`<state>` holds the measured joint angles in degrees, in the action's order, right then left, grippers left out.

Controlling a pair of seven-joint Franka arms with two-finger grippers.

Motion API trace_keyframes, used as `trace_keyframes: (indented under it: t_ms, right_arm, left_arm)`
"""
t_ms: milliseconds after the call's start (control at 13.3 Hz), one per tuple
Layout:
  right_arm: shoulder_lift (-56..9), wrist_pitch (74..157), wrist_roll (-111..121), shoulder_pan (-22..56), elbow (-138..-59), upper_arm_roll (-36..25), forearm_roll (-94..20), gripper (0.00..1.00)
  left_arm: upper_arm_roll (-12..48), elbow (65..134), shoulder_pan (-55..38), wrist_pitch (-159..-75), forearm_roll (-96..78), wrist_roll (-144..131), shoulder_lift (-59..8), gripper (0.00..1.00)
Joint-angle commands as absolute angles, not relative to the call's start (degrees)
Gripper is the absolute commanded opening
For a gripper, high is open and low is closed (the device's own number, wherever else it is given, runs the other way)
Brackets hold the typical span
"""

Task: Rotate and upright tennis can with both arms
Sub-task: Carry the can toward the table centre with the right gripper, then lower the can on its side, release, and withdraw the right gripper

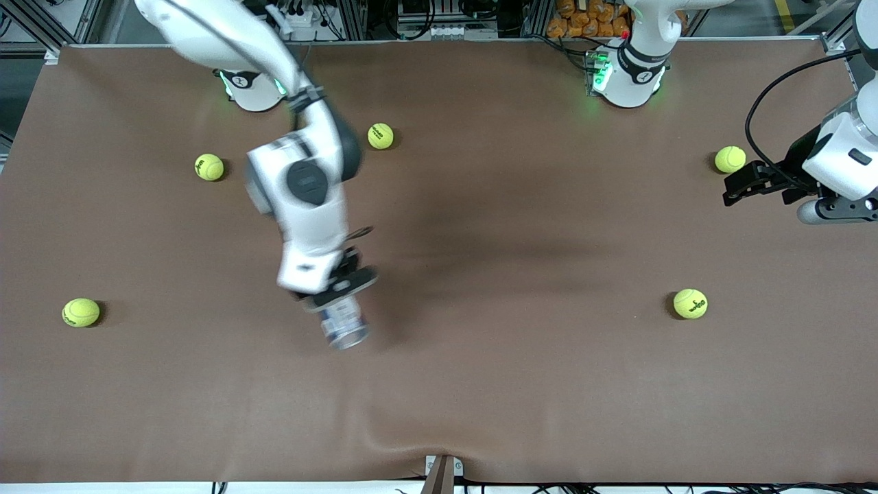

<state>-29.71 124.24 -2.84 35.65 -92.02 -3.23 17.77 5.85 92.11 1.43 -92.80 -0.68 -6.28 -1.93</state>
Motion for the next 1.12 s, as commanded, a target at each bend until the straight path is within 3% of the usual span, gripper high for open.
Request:
trace_keyframes:
  t_ms: [0,300,599,749,824,899,1049]
  right_arm:
    - [-34.3,124.3,0.9,42.5,-90.3,-3.9,25.7,0.70]
    - [-39.8,125.9,4.2,49.9,-88.2,-3.8,30.1,0.71]
    - [-41.0,128.8,17.2,53.1,-88.4,-3.8,32.0,0.71]
    - [-41.1,131.1,19.3,54.6,-88.9,-3.8,36.8,0.76]
    - [-41.7,131.7,19.3,54.8,-88.9,-3.8,38.1,0.84]
    - [-42.4,132.4,19.2,55.1,-88.8,-3.8,38.5,1.00]
    - [-42.5,133.9,18.7,54.3,-88.8,-3.8,38.3,1.00]
  left_arm:
    - [6.1,91.3,1.5,-92.0,0.5,-5.4,-2.4,1.00]
    - [6.1,91.4,1.6,-91.9,0.5,-5.2,-2.3,1.00]
    - [6.1,91.4,1.5,-91.4,0.6,-5.6,-2.3,1.00]
    - [6.2,91.4,1.2,-90.6,2.1,-5.5,-2.3,1.00]
    - [6.2,91.1,1.2,-90.6,1.9,-5.4,-2.3,1.00]
    - [6.2,91.1,1.3,-90.6,1.9,-5.3,-2.3,1.00]
    - [6.2,91.4,1.3,-90.6,1.7,-5.4,-2.3,1.00]
